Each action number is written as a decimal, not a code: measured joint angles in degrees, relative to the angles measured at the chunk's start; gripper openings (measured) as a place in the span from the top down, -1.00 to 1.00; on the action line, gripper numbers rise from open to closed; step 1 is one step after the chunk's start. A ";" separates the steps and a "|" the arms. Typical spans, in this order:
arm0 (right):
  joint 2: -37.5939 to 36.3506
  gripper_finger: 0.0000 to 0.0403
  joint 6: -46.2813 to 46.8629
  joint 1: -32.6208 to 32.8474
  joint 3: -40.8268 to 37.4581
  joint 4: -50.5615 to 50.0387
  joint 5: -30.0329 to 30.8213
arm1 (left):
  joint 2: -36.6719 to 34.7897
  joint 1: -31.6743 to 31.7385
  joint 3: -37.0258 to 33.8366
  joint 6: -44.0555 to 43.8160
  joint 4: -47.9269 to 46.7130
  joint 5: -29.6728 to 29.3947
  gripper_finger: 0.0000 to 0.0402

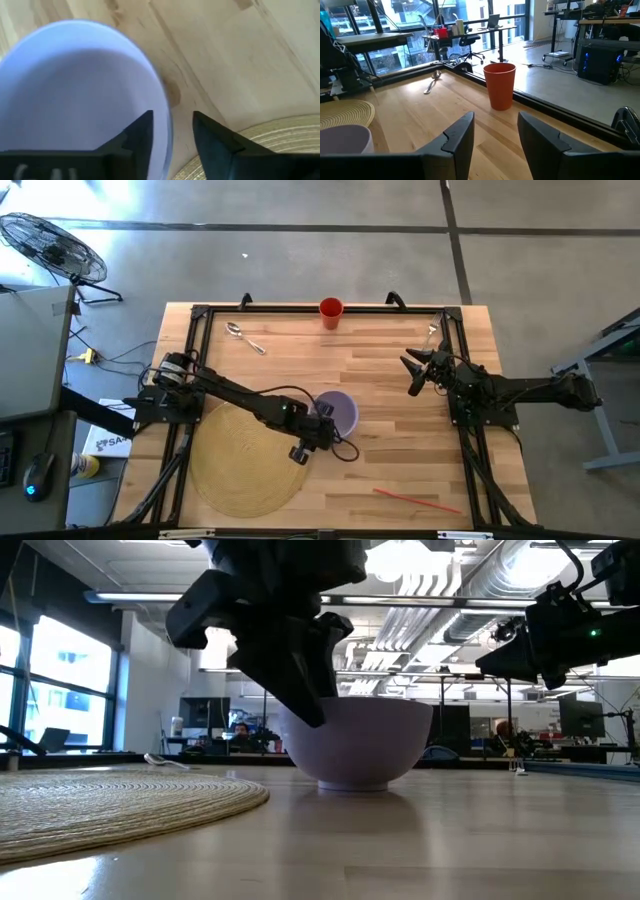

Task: Pick & Place Utensil
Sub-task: Put the purple bowl on the brown mat

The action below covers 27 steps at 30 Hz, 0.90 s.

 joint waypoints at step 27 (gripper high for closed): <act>-0.03 0.28 -0.01 -0.02 -0.01 0.13 -0.03 | -2.32 -8.77 3.69 -0.14 -9.85 -6.96 0.98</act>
